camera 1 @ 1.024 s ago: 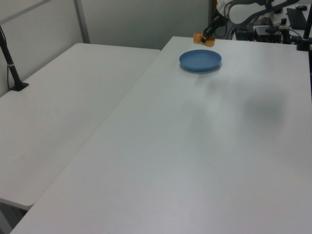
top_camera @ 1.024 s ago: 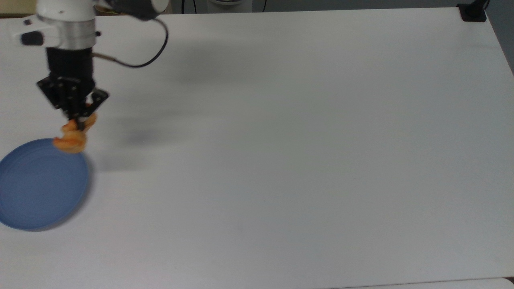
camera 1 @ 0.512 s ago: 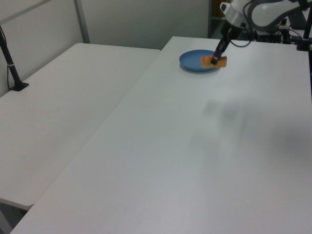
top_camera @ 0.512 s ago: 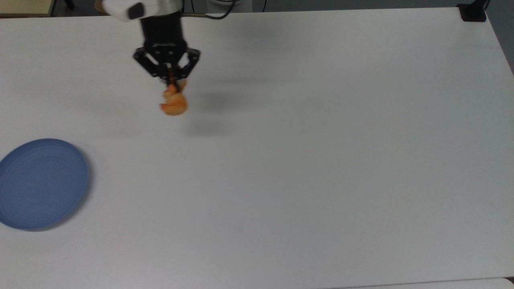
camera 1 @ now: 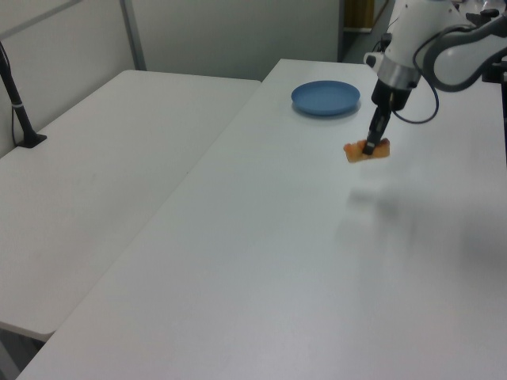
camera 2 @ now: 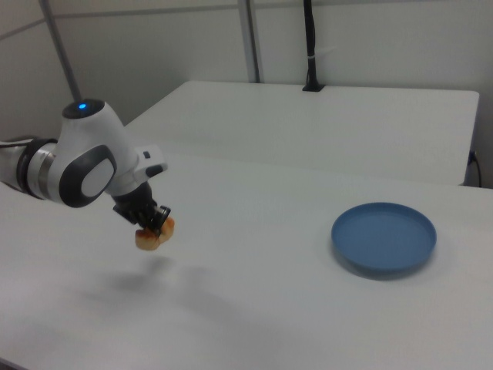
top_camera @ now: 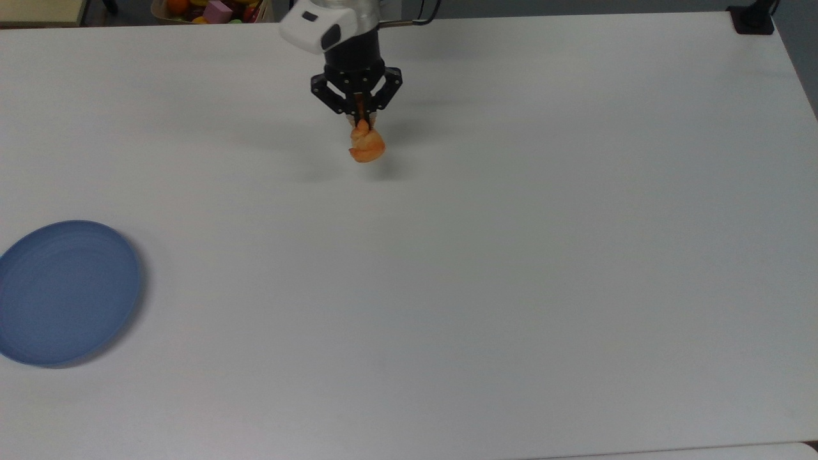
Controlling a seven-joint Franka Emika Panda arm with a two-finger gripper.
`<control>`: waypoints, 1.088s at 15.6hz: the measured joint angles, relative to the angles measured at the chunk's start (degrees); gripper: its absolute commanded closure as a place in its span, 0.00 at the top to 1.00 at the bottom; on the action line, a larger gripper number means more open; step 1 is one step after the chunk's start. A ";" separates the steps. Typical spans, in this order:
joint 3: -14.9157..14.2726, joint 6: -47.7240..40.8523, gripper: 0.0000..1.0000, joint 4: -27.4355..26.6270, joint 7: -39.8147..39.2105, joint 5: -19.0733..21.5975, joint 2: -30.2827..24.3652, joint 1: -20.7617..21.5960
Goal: Put the bread on the table
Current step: 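Lower the bread roll onto the bare table and open the gripper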
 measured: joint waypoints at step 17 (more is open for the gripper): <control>0.10 2.80 1.00 -7.21 19.44 -17.37 4.48 4.29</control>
